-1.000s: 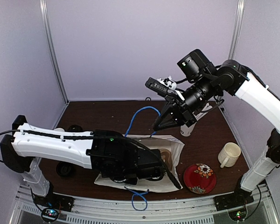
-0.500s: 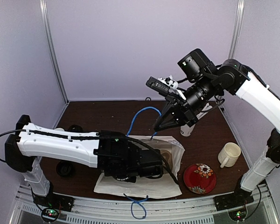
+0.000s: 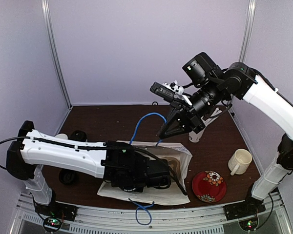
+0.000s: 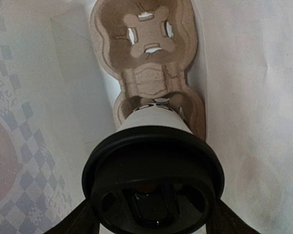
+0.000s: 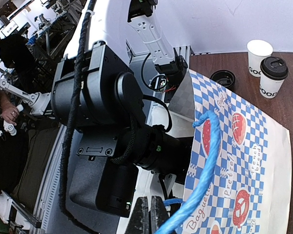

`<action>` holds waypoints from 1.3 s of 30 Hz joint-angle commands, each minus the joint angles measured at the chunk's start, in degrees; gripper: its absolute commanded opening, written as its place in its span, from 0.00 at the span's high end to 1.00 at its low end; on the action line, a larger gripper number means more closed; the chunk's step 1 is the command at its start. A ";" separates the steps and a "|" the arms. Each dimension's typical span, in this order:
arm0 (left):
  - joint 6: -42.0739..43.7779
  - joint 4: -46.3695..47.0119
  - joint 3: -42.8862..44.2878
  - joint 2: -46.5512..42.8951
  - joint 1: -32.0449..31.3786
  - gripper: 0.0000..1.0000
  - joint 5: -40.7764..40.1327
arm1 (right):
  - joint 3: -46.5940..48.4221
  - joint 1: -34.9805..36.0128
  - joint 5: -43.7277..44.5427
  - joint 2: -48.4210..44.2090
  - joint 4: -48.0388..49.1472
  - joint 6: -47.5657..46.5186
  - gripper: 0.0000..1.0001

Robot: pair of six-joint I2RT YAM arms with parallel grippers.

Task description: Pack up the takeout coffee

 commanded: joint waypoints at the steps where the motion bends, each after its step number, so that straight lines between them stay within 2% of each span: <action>1: 1.52 3.35 -1.15 0.67 1.01 0.58 -1.38 | 2.17 0.41 -2.07 0.88 -0.63 -0.18 1.00; 7: 1.13 3.53 -2.00 0.87 2.74 0.58 0.24 | 2.56 0.48 -1.50 1.58 -1.35 -0.84 1.00; 10: 1.07 3.51 -2.02 0.51 4.30 0.58 3.98 | 2.91 0.24 -1.27 1.93 -1.80 -1.11 0.95; 12: 1.11 3.69 -2.13 0.27 5.44 0.58 7.09 | 3.67 -0.05 -1.05 2.31 -2.48 -1.42 0.83; 16: 1.11 3.56 -1.08 0.64 8.02 0.58 11.67 | 6.94 -1.82 -0.51 2.52 -4.91 -2.35 0.51; 21: 0.65 2.25 0.92 1.44 12.75 0.58 19.22 | 11.02 -8.96 -2.22 1.98 -7.20 -2.44 0.25; 28: 0.75 -1.88 6.43 5.82 19.57 0.58 28.12 | 12.03 -18.59 -6.82 1.51 -7.17 -0.85 0.21; 39: 2.97 -3.07 16.26 12.36 26.67 0.59 28.32 | 9.80 -20.93 -8.43 1.80 -6.26 -0.24 0.21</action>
